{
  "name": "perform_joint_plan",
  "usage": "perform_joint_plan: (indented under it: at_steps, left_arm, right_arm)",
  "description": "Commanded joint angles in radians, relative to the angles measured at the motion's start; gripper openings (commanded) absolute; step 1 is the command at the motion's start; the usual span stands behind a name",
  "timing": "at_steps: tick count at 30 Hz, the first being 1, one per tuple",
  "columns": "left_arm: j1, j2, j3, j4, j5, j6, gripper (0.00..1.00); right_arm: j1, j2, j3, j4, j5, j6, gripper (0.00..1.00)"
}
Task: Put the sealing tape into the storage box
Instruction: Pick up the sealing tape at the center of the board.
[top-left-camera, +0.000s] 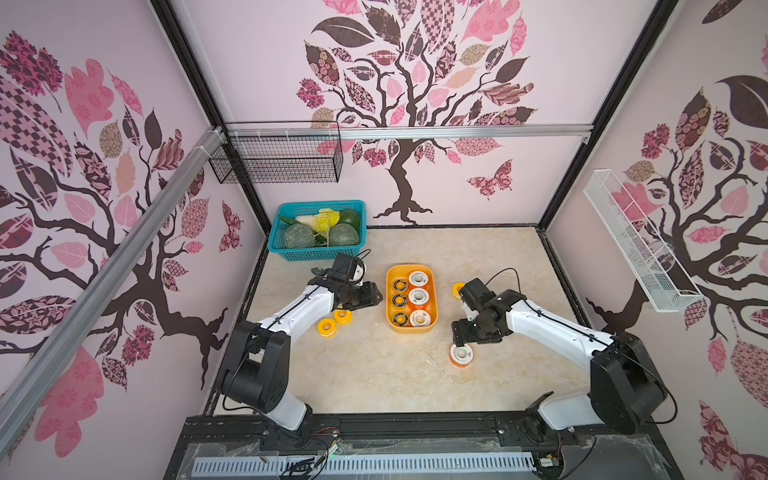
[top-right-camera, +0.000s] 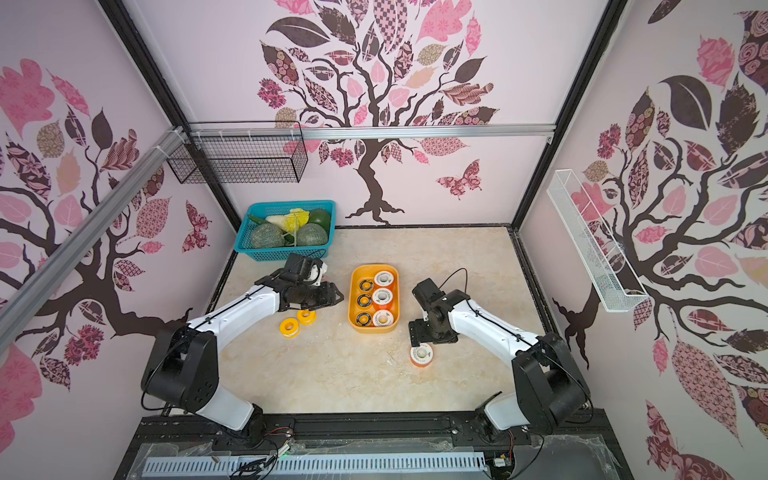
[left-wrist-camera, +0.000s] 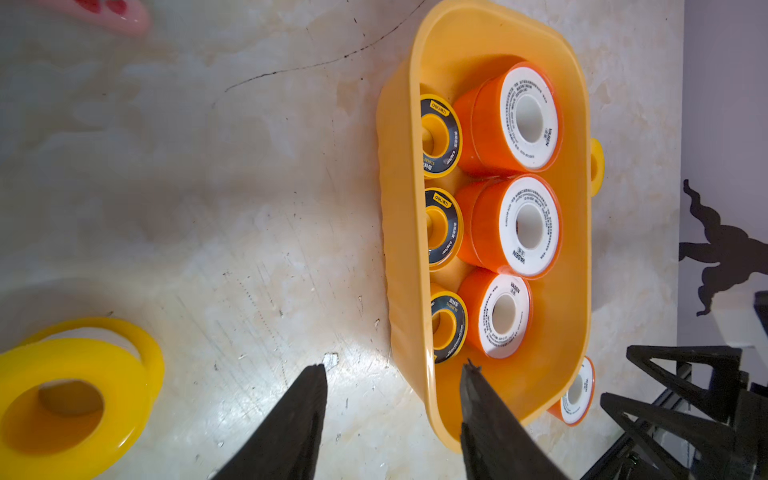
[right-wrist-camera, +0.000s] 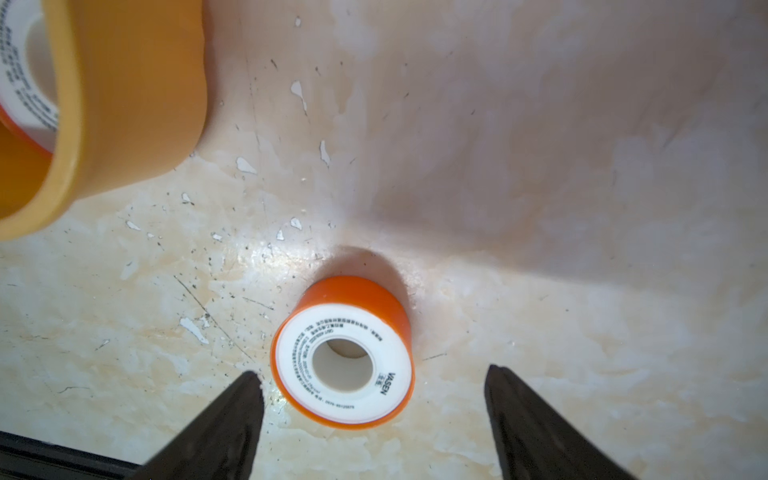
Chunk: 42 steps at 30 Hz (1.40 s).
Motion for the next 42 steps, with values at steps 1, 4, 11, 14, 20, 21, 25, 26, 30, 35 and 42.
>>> perform_joint_plan:
  at_steps: [1, 4, 11, 14, 20, 21, 25, 26, 30, 35, 42]
  left_arm:
    - [-0.018, 0.034, 0.042, 0.069, 0.025, -0.015, 0.54]
    - [-0.028, 0.077, 0.058, 0.081, 0.022, -0.009, 0.49]
    - [-0.036, 0.135, 0.098, 0.070, 0.024, 0.007, 0.41]
    - [-0.036, 0.154, 0.114, 0.058, 0.018, 0.013, 0.40]
    - [-0.036, 0.176, 0.121, 0.049, 0.012, 0.024, 0.38]
    - [-0.036, 0.182, 0.125, 0.047, 0.012, 0.025, 0.38]
    - [-0.037, 0.190, 0.126, 0.050, 0.012, 0.026, 0.37]
    - [-0.037, 0.193, 0.127, 0.049, 0.012, 0.027, 0.37]
    - [-0.037, 0.198, 0.129, 0.052, 0.015, 0.027, 0.33]
    - [-0.037, 0.201, 0.131, 0.050, 0.018, 0.029, 0.32]
    - [-0.039, 0.205, 0.131, 0.050, 0.020, 0.028, 0.31]
  right_arm:
    - [0.027, -0.024, -0.019, 0.005, 0.048, 0.060, 0.88]
    - [0.033, -0.018, -0.041, 0.020, 0.046, 0.066, 0.88]
    - [0.046, 0.006, -0.055, 0.039, 0.021, 0.054, 0.88]
    - [0.054, 0.022, -0.056, 0.048, 0.023, 0.055, 0.89]
    - [0.076, 0.055, -0.046, 0.056, 0.028, 0.053, 0.90]
    - [0.079, 0.063, -0.044, 0.057, 0.027, 0.052, 0.90]
    - [0.094, 0.080, -0.038, 0.058, 0.024, 0.051, 0.90]
    - [0.095, 0.081, -0.036, 0.058, 0.023, 0.052, 0.90]
    - [0.104, 0.081, -0.028, 0.057, 0.021, 0.054, 0.90]
    - [0.107, 0.063, -0.018, 0.042, 0.038, 0.054, 0.90]
    - [0.112, 0.010, -0.007, 0.030, 0.022, 0.041, 0.90]
